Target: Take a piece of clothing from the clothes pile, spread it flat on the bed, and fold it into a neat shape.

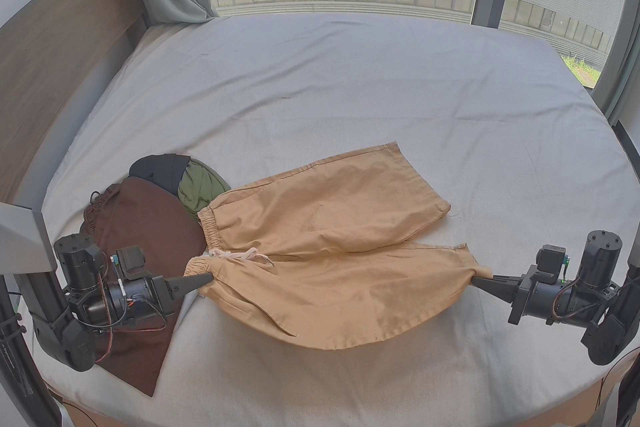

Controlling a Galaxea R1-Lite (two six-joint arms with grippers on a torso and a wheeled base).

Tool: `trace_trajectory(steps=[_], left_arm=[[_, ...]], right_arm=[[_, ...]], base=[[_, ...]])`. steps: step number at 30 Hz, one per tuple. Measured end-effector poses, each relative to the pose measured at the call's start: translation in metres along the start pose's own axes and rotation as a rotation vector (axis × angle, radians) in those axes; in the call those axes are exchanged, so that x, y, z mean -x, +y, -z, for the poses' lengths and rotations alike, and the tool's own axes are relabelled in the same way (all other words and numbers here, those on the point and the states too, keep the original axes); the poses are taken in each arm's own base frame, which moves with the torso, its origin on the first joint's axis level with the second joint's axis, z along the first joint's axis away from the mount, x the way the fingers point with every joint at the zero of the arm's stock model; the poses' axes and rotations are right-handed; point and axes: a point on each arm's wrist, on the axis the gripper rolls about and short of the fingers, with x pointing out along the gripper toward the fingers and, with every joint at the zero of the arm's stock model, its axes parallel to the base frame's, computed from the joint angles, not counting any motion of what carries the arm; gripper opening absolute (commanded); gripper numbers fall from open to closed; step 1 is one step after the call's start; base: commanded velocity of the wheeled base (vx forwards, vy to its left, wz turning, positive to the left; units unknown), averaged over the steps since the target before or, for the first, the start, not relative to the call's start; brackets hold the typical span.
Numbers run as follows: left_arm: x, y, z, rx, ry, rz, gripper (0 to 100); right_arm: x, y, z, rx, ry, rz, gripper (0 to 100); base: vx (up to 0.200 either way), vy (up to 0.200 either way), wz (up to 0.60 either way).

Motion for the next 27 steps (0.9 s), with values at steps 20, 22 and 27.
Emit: trace_trajectory(steps=[20, 22, 27], left_arm=[[-0.003, 0.0, -0.021, 0.022, -0.097, -0.032, 0], [-0.004, 0.0, -0.022, 0.023, -0.101, -0.031, 0], [-0.005, 0.0, -0.025, 0.032, -0.113, -0.031, 0]], right_arm=[[-0.008, 0.001, -0.035, 0.015, -0.143, -0.009, 0], [-0.009, 0.001, -0.038, 0.018, -0.155, -0.006, 0], [-0.013, 0.002, -0.044, 0.027, -0.18, -0.013, 0]], base=[[0.0, 0.0, 0.0], [0.0, 0.0, 0.0], [0.0, 0.0, 0.0]])
